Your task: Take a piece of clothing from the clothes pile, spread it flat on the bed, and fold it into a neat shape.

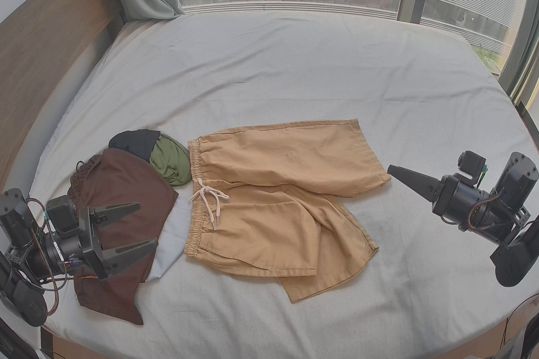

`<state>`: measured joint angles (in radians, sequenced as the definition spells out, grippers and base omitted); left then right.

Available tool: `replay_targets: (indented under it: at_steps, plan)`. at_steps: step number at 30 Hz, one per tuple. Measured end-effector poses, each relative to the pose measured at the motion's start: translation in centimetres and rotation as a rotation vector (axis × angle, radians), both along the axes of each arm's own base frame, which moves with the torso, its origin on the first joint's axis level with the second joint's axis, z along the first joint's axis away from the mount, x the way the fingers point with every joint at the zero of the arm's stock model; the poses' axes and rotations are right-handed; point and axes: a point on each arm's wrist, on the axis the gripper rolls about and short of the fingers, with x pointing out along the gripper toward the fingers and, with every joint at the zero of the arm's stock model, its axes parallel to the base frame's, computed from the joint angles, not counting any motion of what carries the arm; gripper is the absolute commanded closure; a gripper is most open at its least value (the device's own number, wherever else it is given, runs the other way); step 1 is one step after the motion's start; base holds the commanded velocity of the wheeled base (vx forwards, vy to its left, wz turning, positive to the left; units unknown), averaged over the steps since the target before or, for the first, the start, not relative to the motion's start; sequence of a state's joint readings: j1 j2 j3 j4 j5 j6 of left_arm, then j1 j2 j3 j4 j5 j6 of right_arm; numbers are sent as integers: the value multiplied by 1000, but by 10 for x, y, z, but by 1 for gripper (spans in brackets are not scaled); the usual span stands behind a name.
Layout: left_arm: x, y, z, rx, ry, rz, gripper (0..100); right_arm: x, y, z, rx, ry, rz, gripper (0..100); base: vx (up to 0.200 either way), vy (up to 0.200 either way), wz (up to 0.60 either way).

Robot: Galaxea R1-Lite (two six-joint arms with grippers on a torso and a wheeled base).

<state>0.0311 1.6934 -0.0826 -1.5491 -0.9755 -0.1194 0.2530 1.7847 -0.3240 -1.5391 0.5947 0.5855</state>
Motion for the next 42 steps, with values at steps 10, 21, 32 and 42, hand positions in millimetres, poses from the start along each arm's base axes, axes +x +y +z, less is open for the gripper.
replay_targets:
  at_steps: [10, 21, 32, 42]
  plan:
    - [7, 0, -20, 56, 23, -4, 0, -1, -2, -41, -69, 154, -12, 0, 0, 0, 0]
    - [17, 3, -34, 60, 73, 7, 0, -3, -3, -102, -201, 358, -54, 0, 0, 0, 0]
    - [20, 7, -37, 61, 85, 26, 0, 13, -10, -139, -226, 470, -104, 0, 0, 0, 0]
    - [19, 8, -37, 61, 81, 28, 0, 29, -13, -163, -191, 548, -147, 0, 0, 0, 0]
